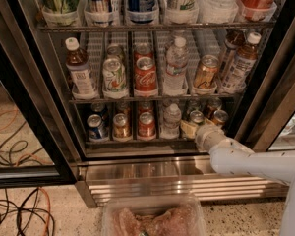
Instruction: Pick green can from bottom shelf of fridge
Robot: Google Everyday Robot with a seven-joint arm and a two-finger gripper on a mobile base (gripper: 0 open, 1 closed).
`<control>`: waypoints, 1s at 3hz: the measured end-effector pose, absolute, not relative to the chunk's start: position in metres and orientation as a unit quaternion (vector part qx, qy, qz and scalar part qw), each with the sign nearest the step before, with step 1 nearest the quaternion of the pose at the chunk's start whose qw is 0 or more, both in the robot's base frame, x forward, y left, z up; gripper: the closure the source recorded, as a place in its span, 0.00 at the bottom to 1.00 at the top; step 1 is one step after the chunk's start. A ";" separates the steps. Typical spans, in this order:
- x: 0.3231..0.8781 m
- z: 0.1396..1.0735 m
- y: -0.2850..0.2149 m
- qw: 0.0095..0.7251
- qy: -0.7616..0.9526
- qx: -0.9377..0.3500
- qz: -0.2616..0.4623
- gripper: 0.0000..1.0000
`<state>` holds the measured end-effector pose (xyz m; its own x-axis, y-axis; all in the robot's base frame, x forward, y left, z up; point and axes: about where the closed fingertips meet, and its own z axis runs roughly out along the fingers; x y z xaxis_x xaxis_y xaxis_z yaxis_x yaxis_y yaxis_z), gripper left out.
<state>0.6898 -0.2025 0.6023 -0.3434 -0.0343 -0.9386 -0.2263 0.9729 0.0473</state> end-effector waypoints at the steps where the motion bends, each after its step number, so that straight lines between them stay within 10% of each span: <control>1: 0.701 0.601 -0.207 0.572 0.813 -0.074 0.081 0.37; 3: 0.703 0.600 -0.208 0.572 0.813 -0.072 0.083 0.79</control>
Offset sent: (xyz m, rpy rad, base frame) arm 0.0258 -0.0118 -0.0117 0.0419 0.0056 -0.0235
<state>0.7030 -0.2076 0.6003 -0.3357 -0.0215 -0.9417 -0.2123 0.9757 0.0534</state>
